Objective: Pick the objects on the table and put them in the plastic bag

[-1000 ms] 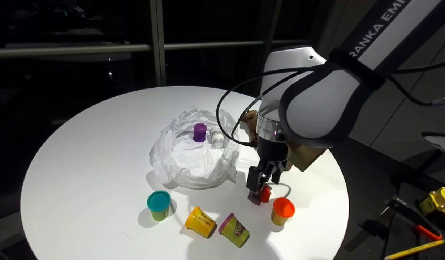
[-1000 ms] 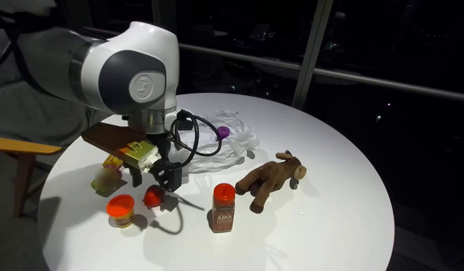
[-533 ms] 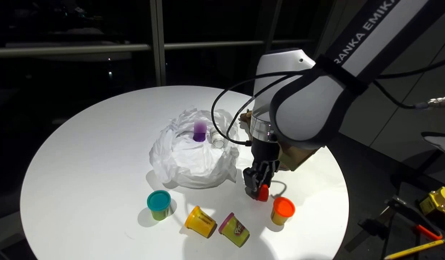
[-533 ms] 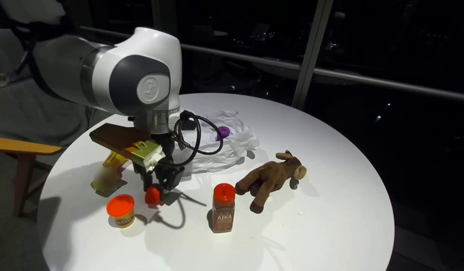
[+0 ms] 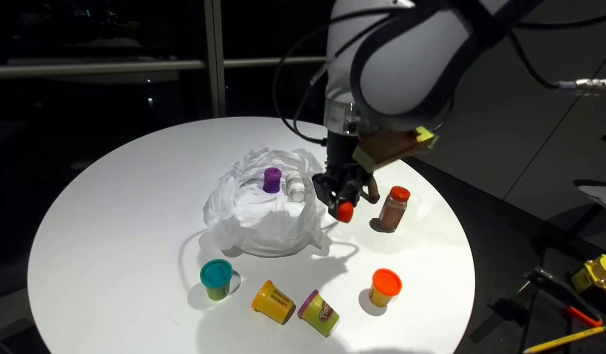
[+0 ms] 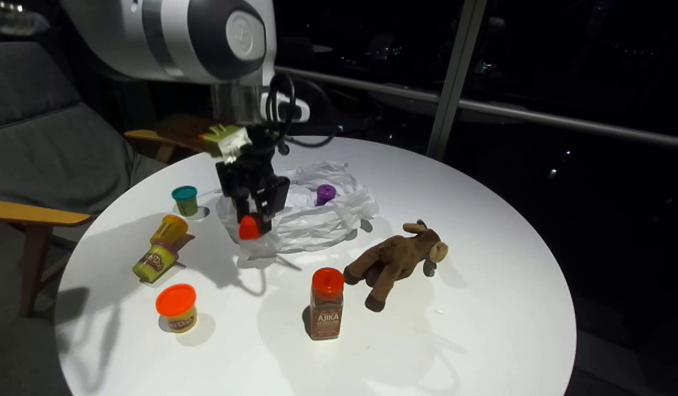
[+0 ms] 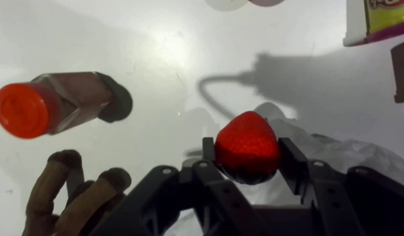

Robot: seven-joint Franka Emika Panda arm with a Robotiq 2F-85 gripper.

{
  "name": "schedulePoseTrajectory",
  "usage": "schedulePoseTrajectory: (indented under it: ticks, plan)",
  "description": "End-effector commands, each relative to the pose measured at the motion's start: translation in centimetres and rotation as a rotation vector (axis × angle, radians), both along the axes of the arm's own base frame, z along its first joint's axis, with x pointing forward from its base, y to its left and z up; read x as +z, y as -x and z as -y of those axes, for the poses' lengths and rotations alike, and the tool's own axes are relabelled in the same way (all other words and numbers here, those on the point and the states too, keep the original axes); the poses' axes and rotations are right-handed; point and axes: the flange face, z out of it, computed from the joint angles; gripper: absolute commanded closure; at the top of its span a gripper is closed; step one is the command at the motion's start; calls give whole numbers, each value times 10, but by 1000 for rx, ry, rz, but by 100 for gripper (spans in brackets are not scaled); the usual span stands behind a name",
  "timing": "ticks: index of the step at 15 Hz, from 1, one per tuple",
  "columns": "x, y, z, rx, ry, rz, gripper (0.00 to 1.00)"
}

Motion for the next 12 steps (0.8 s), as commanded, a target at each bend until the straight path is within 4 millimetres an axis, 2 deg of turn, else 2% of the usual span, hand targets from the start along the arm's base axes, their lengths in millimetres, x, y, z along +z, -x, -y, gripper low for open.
schedulePoseTrajectory:
  ticks: [1, 2, 4, 10, 12]
  plan:
    - [61, -44, -25, -22, 44, 88, 74]
    - [67, -58, -32, -15, 43, 124, 74]
    - [67, -84, -41, -10, 39, 176, 74]
    - [31, -149, -57, -92, 27, 230, 74]
    - [21, -163, -58, -119, 20, 230, 74]
